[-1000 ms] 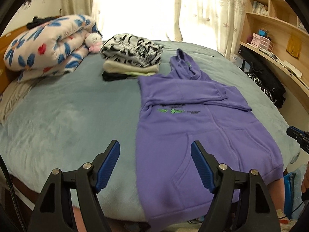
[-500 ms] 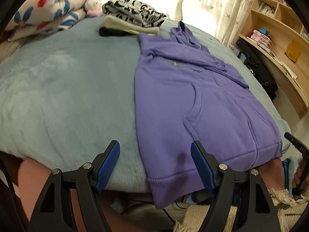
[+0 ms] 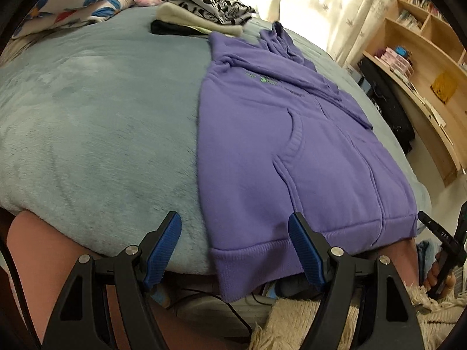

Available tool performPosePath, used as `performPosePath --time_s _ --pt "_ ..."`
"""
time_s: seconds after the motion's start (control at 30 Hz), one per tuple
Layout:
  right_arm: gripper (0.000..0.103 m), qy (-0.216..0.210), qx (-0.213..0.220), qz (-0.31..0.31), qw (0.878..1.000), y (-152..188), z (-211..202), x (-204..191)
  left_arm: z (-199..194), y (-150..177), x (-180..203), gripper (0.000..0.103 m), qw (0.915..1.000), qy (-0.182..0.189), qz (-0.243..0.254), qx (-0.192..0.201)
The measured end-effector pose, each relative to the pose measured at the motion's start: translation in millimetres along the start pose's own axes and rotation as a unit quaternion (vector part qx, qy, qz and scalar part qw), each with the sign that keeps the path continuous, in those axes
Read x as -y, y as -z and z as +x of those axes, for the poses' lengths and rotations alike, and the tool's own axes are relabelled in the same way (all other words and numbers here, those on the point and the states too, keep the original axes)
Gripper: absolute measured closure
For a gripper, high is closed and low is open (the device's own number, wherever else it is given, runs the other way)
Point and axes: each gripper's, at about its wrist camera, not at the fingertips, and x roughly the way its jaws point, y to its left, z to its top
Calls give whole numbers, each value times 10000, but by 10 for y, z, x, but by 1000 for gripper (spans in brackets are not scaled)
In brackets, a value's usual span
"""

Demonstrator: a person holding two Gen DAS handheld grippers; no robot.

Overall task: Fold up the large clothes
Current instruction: 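Move both tools to the hoodie hem and grasp it, then lift the hem with both tools and fold it toward the hood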

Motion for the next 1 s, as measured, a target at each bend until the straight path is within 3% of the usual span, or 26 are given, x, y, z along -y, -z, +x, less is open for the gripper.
performPosePath --time_s 0.07,0.2,0.33,0.4,0.67,0.73,0.8,0.83,0.9,0.97,1.0 --pt "44 29 -14 156 9999 25 11 79 30 4 -21 29 9999 68 -42 -104" --pt "44 -68 -158 262 9995 67 98 128 87 25 -85 29 9991 215 -216 -285" --pt "45 -135 -227 -39 9996 96 163 10 131 44 -48 26 9985 304 -192 -402" --pt "58 -287 -333 -160 9989 114 214 -57 171 52 -19 22 9980 354 -164 -496" --pt "61 -365 -439 -191 9982 146 286 -81 366 76 69 17 9944 550 -100 -893" --pt "70 -410 -482 -240 9977 148 298 -107 397 74 152 29 9938 548 16 -968" --pt "87 -529 -553 -228 9968 135 307 -134 416 73 228 56 9932 531 135 -1027" --pt "87 -498 -537 -262 9970 123 297 -163 419 71 263 62 9929 501 189 -1063" --pt "89 -445 -489 -398 9970 93 247 -234 384 48 310 84 9922 606 200 -1070" --pt "90 -514 -376 -474 9968 28 145 -290 332 -7 329 93 9910 795 118 -1073" --pt "90 -583 -323 -461 9967 -12 99 -297 279 -67 343 94 9892 1071 -8 -1001"
